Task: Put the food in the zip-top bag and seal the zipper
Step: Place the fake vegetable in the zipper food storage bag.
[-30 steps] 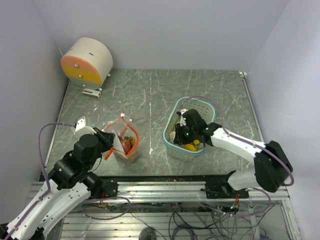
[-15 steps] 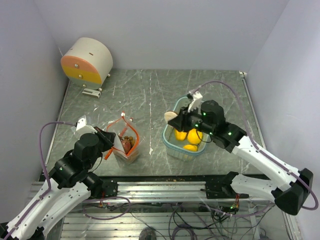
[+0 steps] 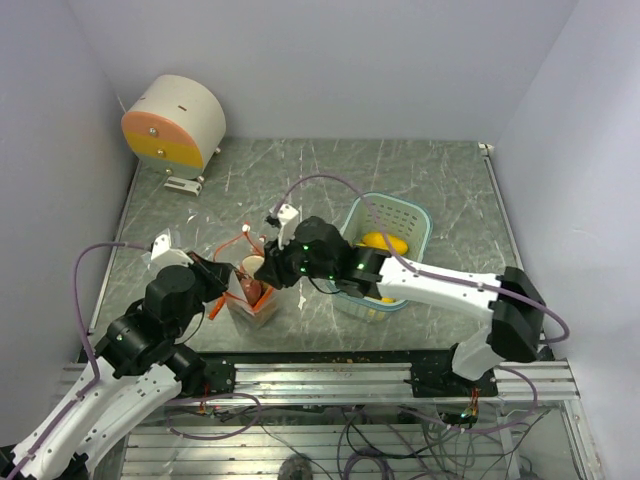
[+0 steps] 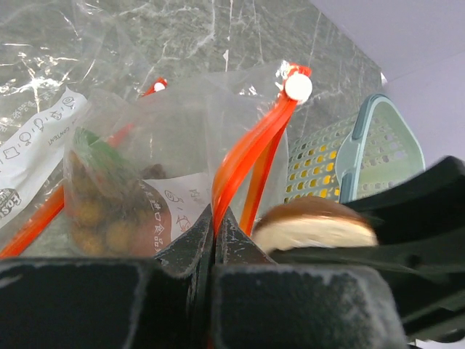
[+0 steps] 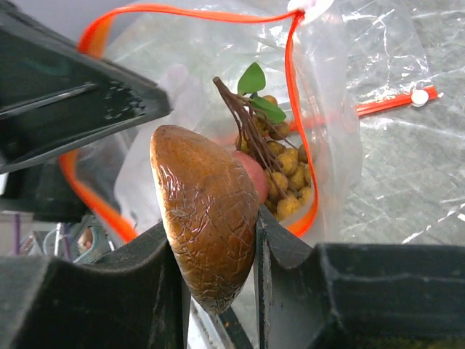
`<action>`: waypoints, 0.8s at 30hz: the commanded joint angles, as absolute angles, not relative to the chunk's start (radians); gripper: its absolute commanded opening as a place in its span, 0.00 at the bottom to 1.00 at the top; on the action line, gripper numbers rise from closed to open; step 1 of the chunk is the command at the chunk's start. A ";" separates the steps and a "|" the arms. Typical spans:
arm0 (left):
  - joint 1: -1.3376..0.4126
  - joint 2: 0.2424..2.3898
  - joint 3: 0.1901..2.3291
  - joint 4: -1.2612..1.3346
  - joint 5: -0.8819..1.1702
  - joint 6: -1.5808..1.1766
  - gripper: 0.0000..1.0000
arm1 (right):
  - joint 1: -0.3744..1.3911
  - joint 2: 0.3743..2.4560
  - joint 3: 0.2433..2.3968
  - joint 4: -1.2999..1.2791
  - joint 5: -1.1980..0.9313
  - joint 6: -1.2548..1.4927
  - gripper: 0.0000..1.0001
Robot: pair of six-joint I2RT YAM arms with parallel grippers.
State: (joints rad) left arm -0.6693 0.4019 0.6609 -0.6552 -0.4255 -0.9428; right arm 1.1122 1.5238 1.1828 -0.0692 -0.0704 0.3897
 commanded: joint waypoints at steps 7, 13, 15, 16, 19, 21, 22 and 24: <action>-0.669 0.423 0.720 -0.608 -0.382 -0.934 0.07 | 1.176 1.773 1.360 -0.058 0.139 0.374 0.02; -0.668 0.423 0.710 -0.614 -0.358 -0.941 0.07 | 1.185 1.858 1.402 -0.065 0.254 0.413 0.37; -0.669 0.412 0.704 -0.624 -0.365 -0.943 0.07 | 1.187 1.835 1.378 -0.038 0.239 0.405 0.52; -0.669 0.406 0.699 -0.624 -0.371 -0.945 0.07 | 1.187 1.821 1.369 -0.036 0.238 0.402 0.59; -0.668 0.397 0.692 -0.626 -0.380 -0.944 0.07 | 1.189 1.765 1.345 -0.046 0.234 0.389 0.78; -0.669 0.397 0.689 -0.630 -0.385 -0.943 0.07 | 1.188 1.721 1.330 -0.060 0.227 0.383 0.81; -0.668 0.398 0.688 -0.633 -0.387 -0.943 0.07 | 1.188 1.695 1.319 -0.062 0.224 0.383 0.81; -0.669 0.397 0.681 -0.635 -0.389 -0.944 0.07 | 1.192 1.618 1.281 -0.043 0.231 0.390 0.81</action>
State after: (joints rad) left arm -0.6689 0.4072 0.6815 -0.6571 -0.3882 -0.9428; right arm 1.1847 1.7603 1.3254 -0.0784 0.2165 0.3981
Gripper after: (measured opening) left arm 0.075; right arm 0.807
